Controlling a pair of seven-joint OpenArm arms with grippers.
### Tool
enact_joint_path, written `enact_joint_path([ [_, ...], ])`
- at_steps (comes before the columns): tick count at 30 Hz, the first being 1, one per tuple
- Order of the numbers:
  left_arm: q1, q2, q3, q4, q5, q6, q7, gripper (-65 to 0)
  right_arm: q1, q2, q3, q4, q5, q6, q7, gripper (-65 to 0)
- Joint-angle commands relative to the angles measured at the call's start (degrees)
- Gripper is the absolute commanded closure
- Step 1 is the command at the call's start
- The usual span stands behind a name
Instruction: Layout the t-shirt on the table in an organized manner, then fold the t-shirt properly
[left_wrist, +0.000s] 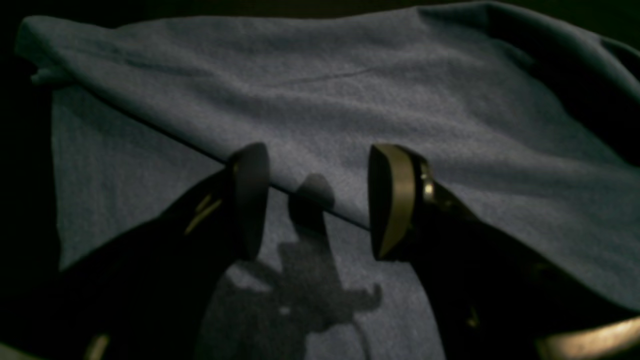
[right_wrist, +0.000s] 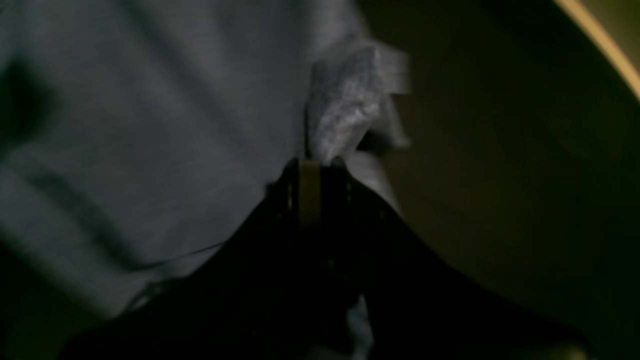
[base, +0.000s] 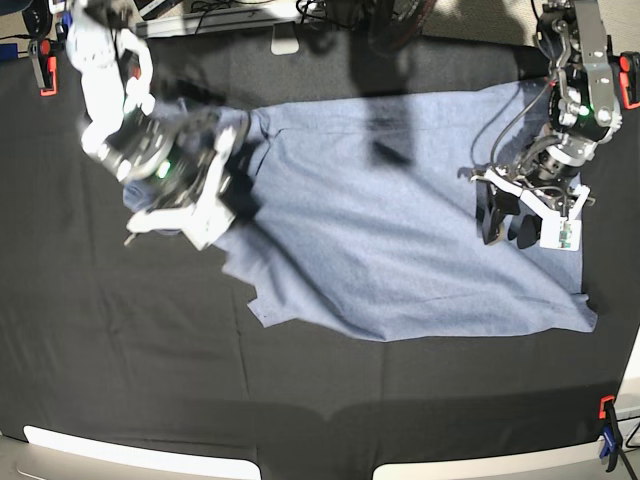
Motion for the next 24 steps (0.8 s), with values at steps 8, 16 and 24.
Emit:
enact_joint_path([
  [8,-0.6,-0.4,-0.1,1.1,-0.5,-0.4,-1.4,-29.0,-1.6,0.4,-4.2,1.5,1.2,8.1,-0.6,-4.3],
  [16,-0.6,-0.4,-0.1,1.1,-0.5,-0.4,-1.4,-29.0,2.3,-0.2,2.2,1.5,17.6,3.1,-2.0,-35.4],
  [24,-0.6,-0.4,-0.1,1.1,-0.5,-0.4,-1.4,-29.0,17.4,-6.3,7.4,-15.1,19.0,-7.8,-5.0,-35.3],
])
